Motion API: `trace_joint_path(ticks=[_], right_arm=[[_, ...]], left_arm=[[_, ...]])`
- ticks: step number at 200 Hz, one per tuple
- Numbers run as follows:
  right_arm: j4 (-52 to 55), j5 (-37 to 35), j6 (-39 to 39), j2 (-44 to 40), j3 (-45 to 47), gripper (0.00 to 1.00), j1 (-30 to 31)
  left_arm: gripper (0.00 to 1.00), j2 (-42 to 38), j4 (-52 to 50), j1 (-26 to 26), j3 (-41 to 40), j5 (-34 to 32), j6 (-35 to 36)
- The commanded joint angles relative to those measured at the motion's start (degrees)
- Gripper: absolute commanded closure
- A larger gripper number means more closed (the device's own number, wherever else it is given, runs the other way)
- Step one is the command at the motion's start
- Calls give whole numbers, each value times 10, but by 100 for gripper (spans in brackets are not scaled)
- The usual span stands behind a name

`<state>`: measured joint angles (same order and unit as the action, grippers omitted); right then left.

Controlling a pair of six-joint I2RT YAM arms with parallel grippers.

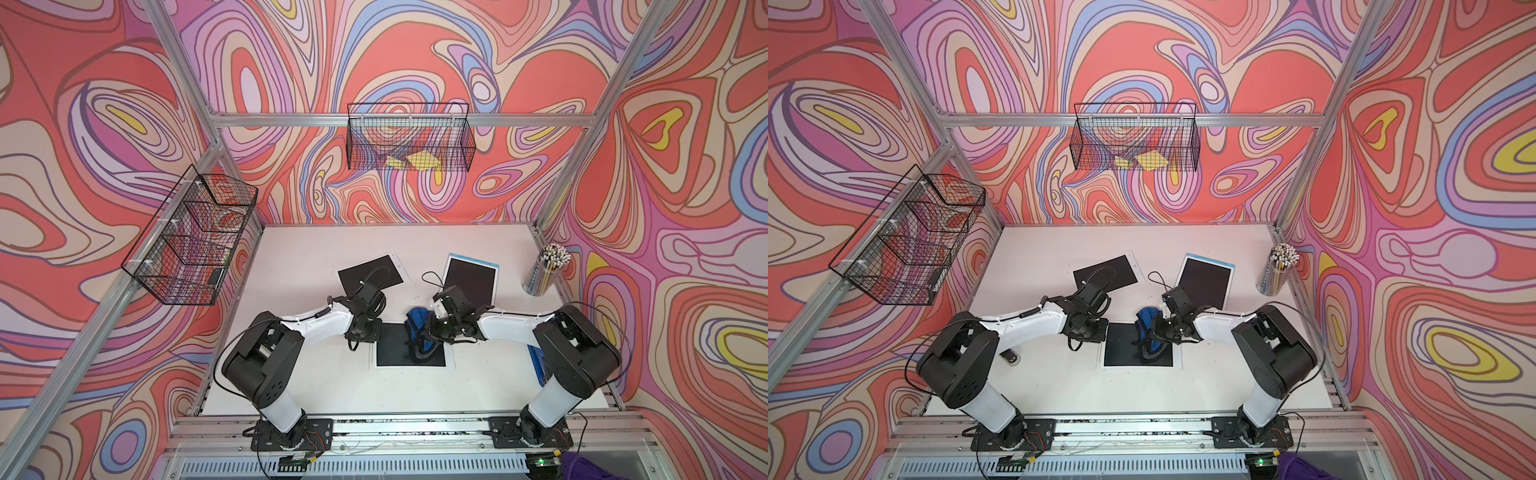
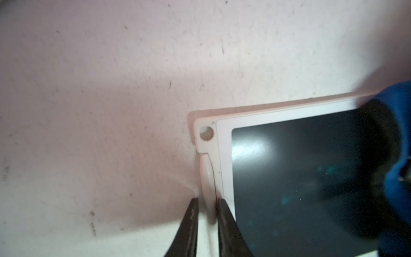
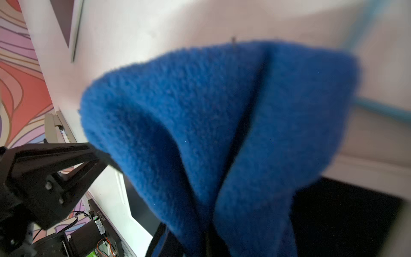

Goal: Wipe the drawing tablet
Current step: Wipe the dirt from the drawing tablet.

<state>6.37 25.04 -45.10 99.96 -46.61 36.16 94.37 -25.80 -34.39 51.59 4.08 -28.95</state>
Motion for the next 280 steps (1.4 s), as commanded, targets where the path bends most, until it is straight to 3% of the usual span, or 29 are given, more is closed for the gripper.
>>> trace_joint_path(ticks=[1,29,68,89,116,170,228,280], right_arm=[[154,-64,-42,119,17,100,93],[126,-51,-84,139,2,100,153],[116,-62,-118,81,88,100,153],[111,-64,-134,35,148,100,115],[124,-67,-132,-43,202,100,24],[248,-111,-95,-80,139,100,-81],[197,-70,-38,40,23,100,-78],[165,-31,-57,152,-67,100,16]], left_arm=[[81,27,-25,5,-23,-18,-7],[81,20,-31,5,-24,-22,-8],[81,8,-40,5,-24,-30,-6],[81,1,-43,5,-26,-33,-5],[81,0,-42,5,-30,-36,-3],[81,-1,-39,6,-31,-34,-1],[81,12,-30,6,-29,-22,-2],[81,11,-24,5,-33,-15,-7]])
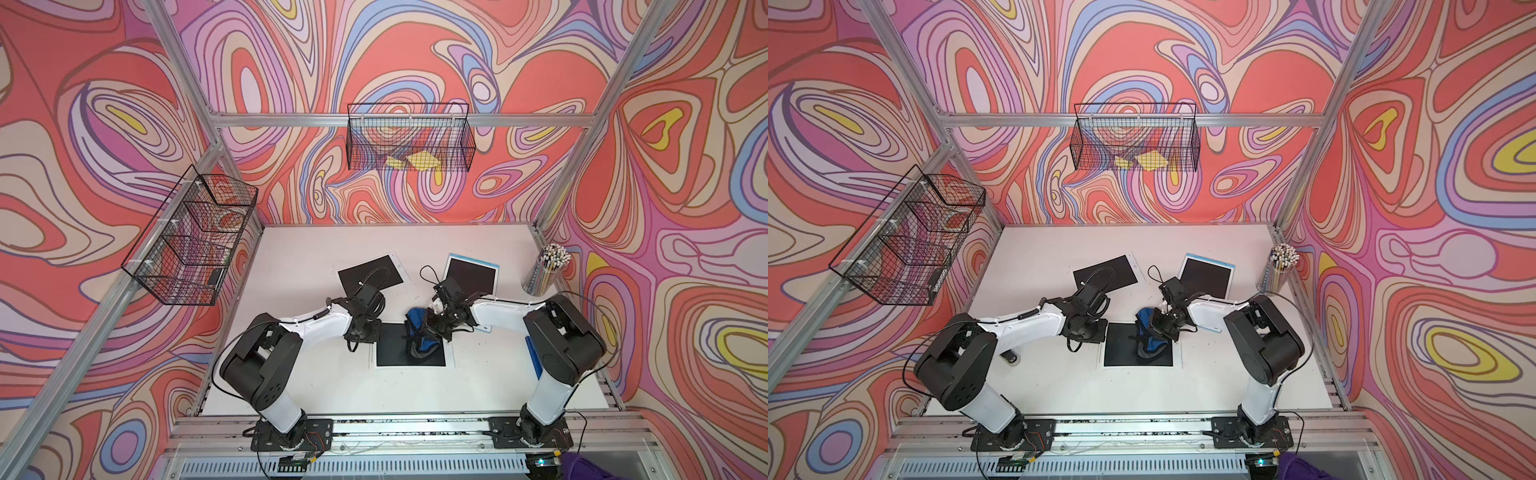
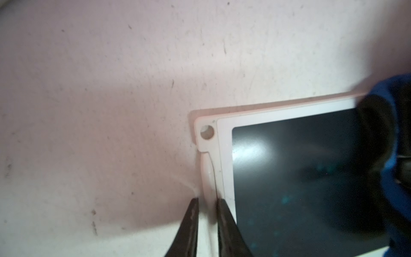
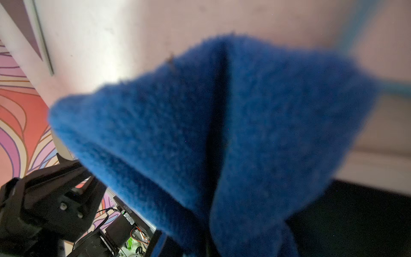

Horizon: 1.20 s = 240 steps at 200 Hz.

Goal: Wipe the drawing tablet
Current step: Wipe the dirt from the drawing tablet.

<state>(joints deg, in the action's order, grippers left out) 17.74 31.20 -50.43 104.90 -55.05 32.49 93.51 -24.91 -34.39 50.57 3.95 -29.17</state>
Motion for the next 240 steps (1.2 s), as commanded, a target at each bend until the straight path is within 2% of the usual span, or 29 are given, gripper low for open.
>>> trace_joint_path(ticks=[1,48,94,115,136,155,206,240], right_arm=[[51,-92,-5,104,16,100,54],[3,-58,-68,143,1,100,143],[-40,-43,-110,106,93,100,152],[-48,-43,-116,69,161,100,114],[-71,-26,-115,26,241,100,33],[-52,-22,-90,-17,274,100,-39],[80,-57,-31,-111,241,100,-125],[246,-182,20,-246,172,100,-161]], left_arm=[[81,20,-33,5,-22,-14,-5],[81,23,-34,5,-17,-14,-6],[81,20,-41,5,-15,-23,-2],[81,17,-42,6,-17,-24,-2],[81,15,-42,6,-20,-25,-1],[81,13,-42,6,-22,-24,-1],[81,6,-29,27,-32,0,-2],[79,-26,-18,31,-39,16,-2]])
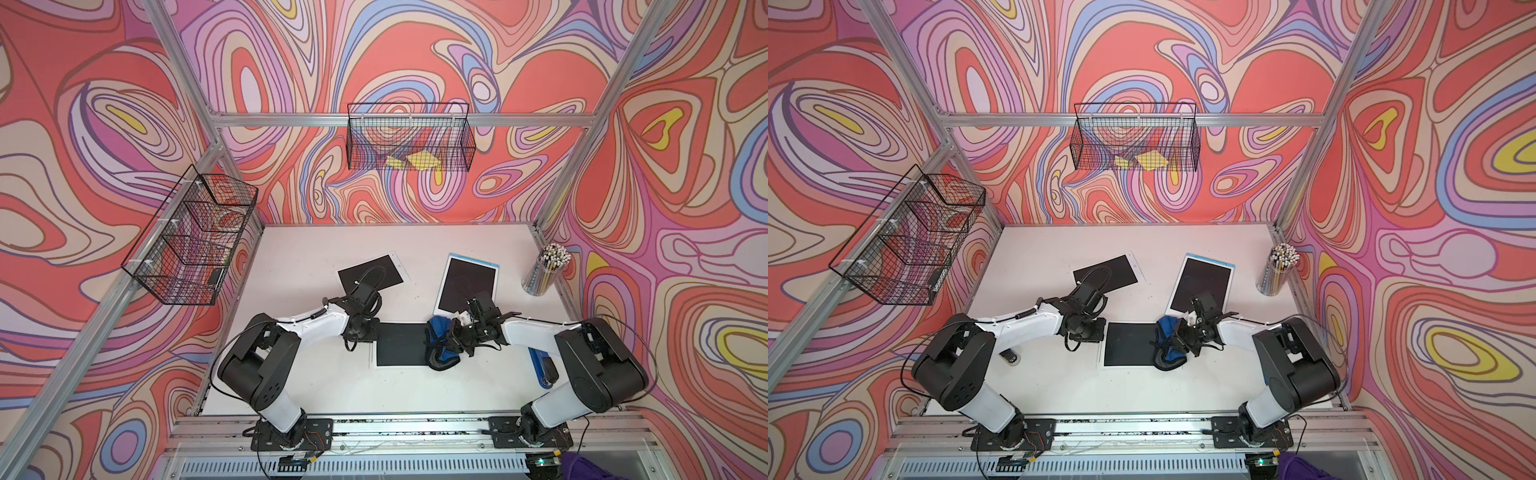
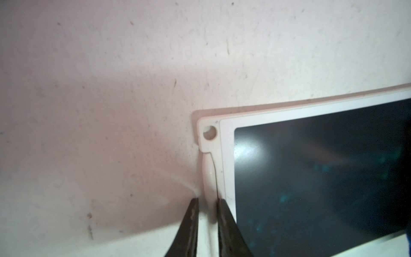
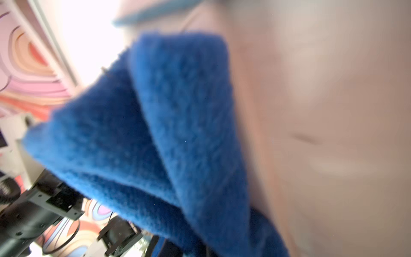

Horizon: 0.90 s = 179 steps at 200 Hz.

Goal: Wipe the drawing tablet
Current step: Wipe the dirt from the drawing tablet, then place the cleaning item at the center of the board.

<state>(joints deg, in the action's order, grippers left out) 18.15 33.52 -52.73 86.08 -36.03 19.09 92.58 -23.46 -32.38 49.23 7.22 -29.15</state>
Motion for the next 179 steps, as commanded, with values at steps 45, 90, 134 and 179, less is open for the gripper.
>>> trace_joint_path(ticks=[45,90,134,179], right_arm=[[367,-315,79,-122,-79,100,-44],[350,-333,100,-118,-55,95,-46],[320,-317,157,-147,-80,47,-28],[280,-297,166,-60,-103,46,48]], left_arm=[[66,-62,-44,22,-9,-1,-1],[62,-77,-49,34,-14,26,-5],[62,-73,-37,33,-27,43,-14],[62,-71,-31,33,-38,48,-16]])
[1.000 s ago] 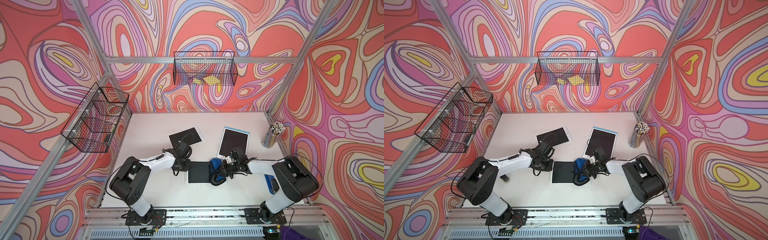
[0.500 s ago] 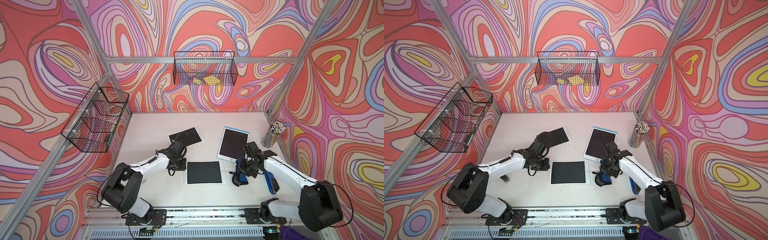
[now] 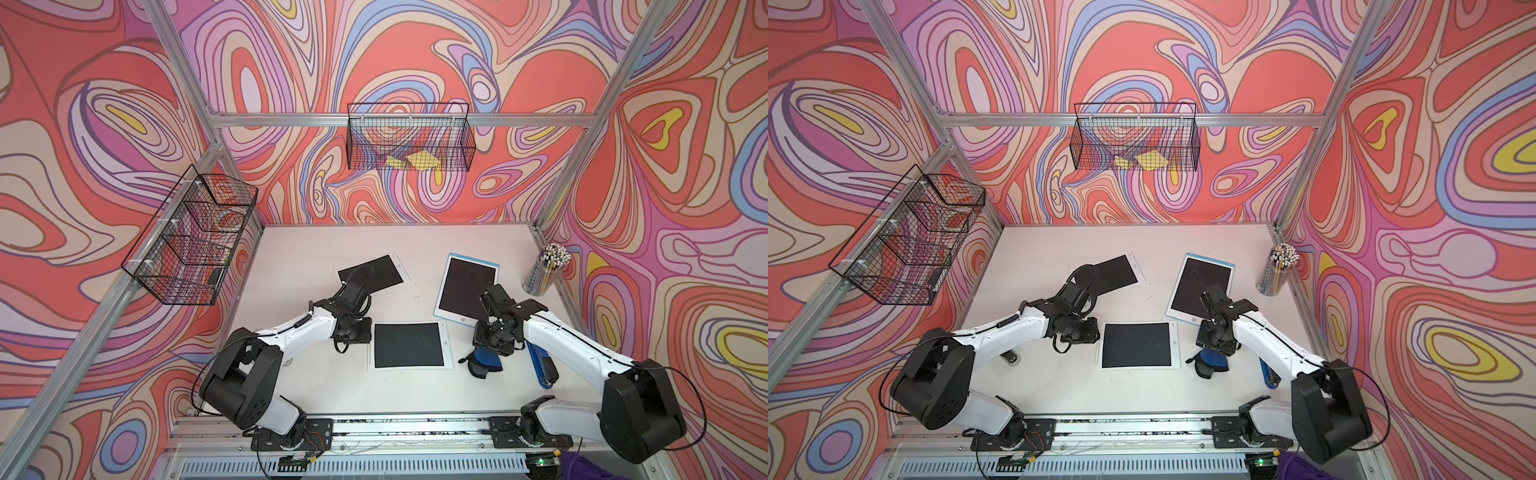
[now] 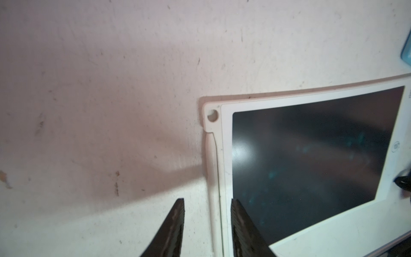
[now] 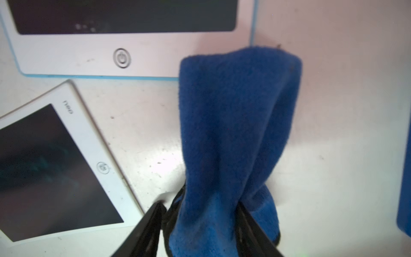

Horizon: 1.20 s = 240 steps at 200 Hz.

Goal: Wipe the drawing tablet
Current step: Place the cleaning item at the center of the board.

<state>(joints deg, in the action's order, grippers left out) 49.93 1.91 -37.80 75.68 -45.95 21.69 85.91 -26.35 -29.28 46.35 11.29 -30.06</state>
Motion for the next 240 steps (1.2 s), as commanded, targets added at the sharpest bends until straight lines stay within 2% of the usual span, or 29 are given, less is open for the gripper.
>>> trace_joint_path(ticks=[1,42,71,141,200,240], right_arm=[[-40,21,17,46,-3,46,22],[-96,43,20,120,-12,44,43],[-103,32,24,145,-36,31,71],[-112,5,10,200,-62,21,84],[-90,-17,-5,222,-80,24,85],[-96,-8,-9,231,-79,26,84]], left_arm=[[62,-5,-3,2,-9,8,-6],[63,-11,-4,1,-13,6,-5],[63,-12,-2,1,-18,6,-4],[63,-12,5,2,-29,5,-3],[63,-13,7,1,-30,2,-2],[63,-12,9,2,-32,3,-1]])
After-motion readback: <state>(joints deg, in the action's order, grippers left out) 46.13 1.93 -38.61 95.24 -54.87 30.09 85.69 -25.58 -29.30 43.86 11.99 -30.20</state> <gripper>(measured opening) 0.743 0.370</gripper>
